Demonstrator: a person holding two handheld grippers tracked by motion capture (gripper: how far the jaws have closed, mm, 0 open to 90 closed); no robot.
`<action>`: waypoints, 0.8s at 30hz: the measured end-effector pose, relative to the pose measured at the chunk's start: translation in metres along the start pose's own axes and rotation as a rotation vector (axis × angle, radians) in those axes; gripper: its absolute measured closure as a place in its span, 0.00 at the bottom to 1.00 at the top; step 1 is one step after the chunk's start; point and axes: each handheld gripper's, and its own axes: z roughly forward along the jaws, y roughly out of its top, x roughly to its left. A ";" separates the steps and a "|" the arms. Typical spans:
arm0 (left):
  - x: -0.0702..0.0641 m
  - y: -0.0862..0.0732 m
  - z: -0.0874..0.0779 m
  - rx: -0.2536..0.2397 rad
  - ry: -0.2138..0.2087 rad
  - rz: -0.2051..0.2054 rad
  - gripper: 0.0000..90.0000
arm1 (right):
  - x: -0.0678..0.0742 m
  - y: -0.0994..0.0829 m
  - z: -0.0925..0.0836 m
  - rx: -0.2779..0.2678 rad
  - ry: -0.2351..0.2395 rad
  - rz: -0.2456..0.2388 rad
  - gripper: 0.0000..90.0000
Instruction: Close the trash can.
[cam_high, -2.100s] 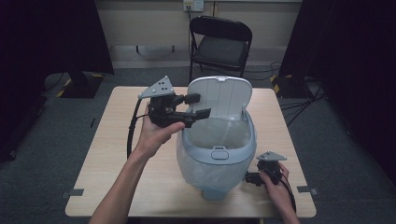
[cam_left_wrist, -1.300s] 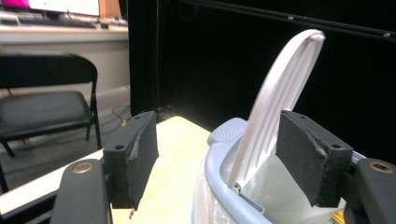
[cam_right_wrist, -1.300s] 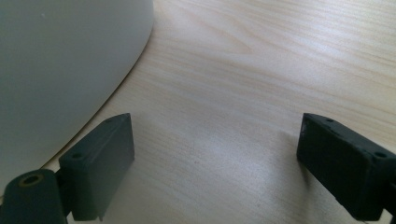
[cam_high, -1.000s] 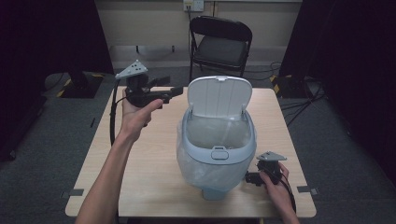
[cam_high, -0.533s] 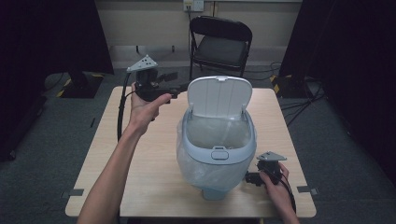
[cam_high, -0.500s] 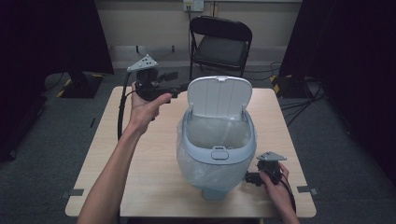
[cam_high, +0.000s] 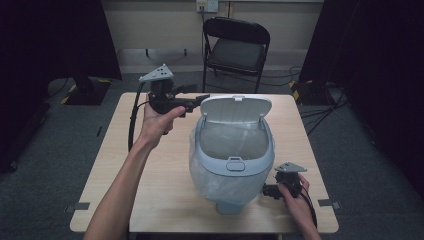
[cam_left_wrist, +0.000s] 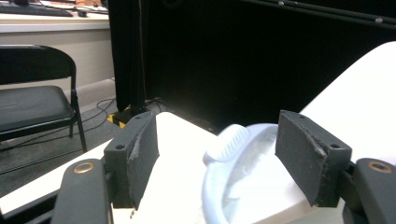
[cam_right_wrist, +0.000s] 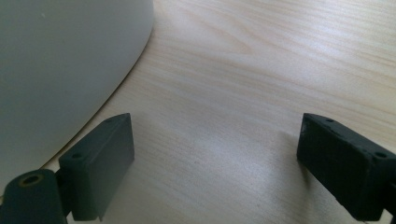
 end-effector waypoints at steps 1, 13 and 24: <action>-0.002 -0.001 -0.001 0.000 -0.001 0.007 0.33 | 0.000 0.000 0.000 0.000 0.000 0.000 0.11; -0.020 -0.005 -0.003 -0.005 -0.048 0.020 0.33 | 0.000 0.000 0.000 0.000 0.000 0.000 0.11; -0.036 -0.012 -0.001 0.026 -0.089 0.007 0.29 | 0.000 0.000 0.000 0.000 0.000 0.000 0.11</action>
